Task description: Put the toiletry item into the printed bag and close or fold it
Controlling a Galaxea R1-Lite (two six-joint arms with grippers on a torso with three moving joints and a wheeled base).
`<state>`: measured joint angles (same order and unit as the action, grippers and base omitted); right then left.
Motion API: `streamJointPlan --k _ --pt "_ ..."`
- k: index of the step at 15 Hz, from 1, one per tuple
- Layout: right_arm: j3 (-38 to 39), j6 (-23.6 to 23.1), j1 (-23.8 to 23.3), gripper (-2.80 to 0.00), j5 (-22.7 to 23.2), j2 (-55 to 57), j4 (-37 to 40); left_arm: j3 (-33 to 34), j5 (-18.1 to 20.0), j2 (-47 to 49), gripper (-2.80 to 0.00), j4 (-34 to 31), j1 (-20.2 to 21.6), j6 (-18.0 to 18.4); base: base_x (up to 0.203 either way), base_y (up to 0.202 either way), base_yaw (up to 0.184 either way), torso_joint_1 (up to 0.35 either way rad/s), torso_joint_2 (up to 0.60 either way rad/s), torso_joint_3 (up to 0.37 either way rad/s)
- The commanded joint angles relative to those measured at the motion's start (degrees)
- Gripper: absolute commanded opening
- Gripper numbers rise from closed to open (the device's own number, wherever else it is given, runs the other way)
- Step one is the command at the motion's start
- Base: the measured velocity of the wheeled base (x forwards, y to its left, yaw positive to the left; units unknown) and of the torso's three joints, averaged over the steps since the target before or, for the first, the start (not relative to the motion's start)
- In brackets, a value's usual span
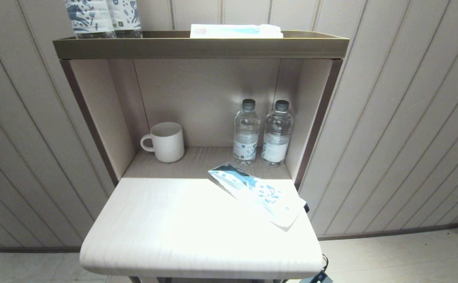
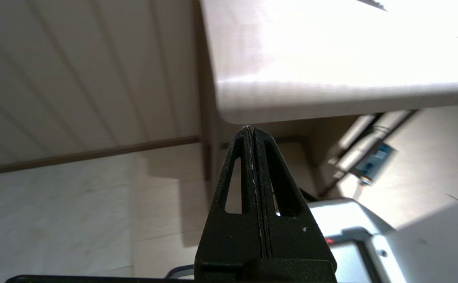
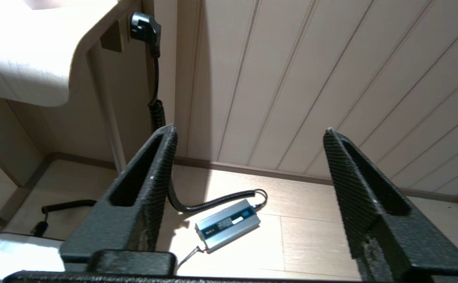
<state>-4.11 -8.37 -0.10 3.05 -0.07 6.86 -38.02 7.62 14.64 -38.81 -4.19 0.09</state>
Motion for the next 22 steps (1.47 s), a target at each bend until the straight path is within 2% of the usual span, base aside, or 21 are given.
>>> streamJointPlan --k 1,4,7,8,12,14,15,18,22 --pt "0.2 0.4 0.0 0.00 0.1 0.1 0.5 3.7 -0.2 -5.1 -2.80 0.7 4.0 1.4 0.000 0.000 0.000 0.000 0.00 0.000" --pt "0.3 1.3 0.0 0.00 -0.2 0.1 0.5 18.5 -3.5 -12.0 -2.80 5.9 4.1 3.4 0.000 0.000 0.000 0.000 0.00 0.000" --pt "1.9 1.8 0.0 0.00 -1.3 0.1 -1.0 32.5 -6.5 -14.0 -2.80 27.7 4.1 4.8 0.000 0.000 0.000 0.000 0.00 0.000" --pt "2.1 2.5 0.0 0.00 -1.4 0.1 -1.4 34.4 -6.7 -14.2 -2.80 32.2 4.1 5.3 0.000 0.000 0.000 0.000 0.00 0.000" --pt "2.3 4.9 0.0 0.00 -2.3 0.1 -1.6 34.0 -6.3 -14.5 -2.80 28.2 4.1 5.9 0.000 0.000 0.000 0.000 0.00 0.000" --pt "2.3 4.9 0.0 0.00 -2.3 0.1 -1.7 34.4 -8.0 -14.5 -2.80 28.8 4.1 1.1 0.000 0.000 0.000 0.000 0.00 0.000" --pt "2.3 4.9 0.0 0.00 -2.4 0.1 -1.8 34.6 -8.6 -14.5 -2.80 29.3 4.1 0.7 0.000 0.000 0.000 0.000 0.00 0.000" --pt "2.4 4.9 0.0 0.00 -2.4 0.1 -1.9 34.6 -8.8 -14.5 -2.80 29.5 4.0 -0.4 0.000 0.000 0.000 0.000 0.00 0.000" --pt "2.5 5.8 -0.1 0.00 -3.3 0.1 -2.7 34.5 -8.8 -14.5 -2.80 29.4 4.1 0.3 0.000 0.000 0.000 0.000 0.00 0.000"
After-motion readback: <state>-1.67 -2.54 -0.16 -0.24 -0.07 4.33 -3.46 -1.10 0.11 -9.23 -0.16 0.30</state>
